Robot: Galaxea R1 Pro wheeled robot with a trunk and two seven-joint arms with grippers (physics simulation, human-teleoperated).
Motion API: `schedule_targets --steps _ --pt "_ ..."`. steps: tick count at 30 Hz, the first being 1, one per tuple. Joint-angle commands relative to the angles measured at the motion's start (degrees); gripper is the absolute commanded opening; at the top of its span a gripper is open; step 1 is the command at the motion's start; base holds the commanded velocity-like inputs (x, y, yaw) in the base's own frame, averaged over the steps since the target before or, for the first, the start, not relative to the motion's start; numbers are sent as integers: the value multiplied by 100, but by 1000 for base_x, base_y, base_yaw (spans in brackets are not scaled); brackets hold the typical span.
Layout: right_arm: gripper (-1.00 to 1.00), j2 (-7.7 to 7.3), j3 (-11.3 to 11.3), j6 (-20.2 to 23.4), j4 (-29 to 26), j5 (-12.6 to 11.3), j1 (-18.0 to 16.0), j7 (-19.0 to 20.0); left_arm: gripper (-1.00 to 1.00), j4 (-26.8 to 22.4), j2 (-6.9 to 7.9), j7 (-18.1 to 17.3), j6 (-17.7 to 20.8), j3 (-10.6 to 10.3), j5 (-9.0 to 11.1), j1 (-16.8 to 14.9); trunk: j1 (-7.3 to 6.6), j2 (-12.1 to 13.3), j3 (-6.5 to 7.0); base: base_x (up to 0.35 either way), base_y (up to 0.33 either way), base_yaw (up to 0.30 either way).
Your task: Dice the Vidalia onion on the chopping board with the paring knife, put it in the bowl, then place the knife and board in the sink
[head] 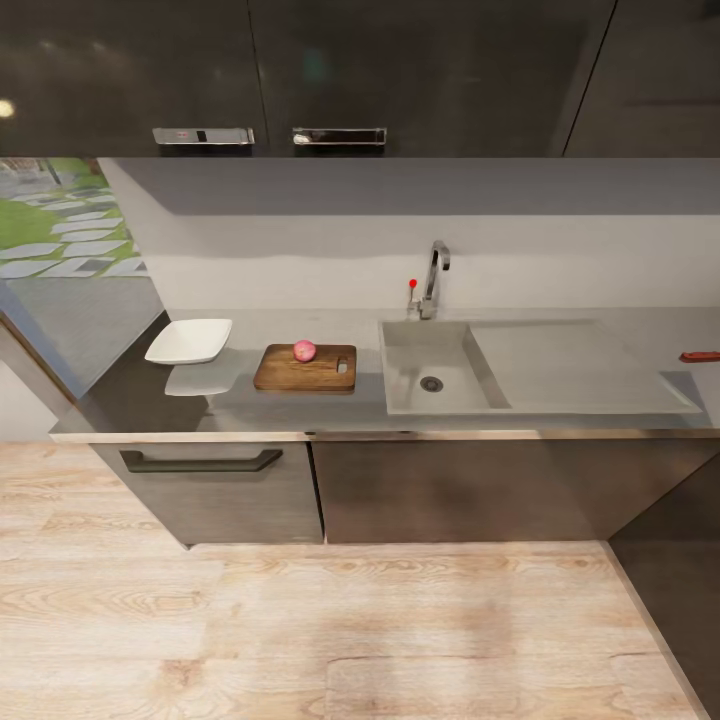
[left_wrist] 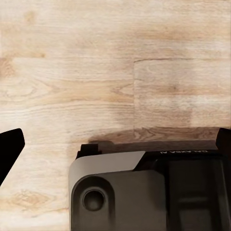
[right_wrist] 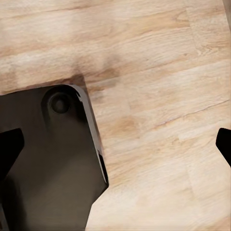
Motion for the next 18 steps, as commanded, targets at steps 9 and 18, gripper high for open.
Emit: schedule_targets --steps 9,18 --pt "100 -1 -16 -7 -6 -15 4 11 100 -6 8 25 -24 -48 45 -5 3 -10 -9 0 0 0" --pt "100 1 -16 -9 -6 -14 5 11 100 -45 48 19 -55 -52 73 -5 3 -10 -9 0 0 0"
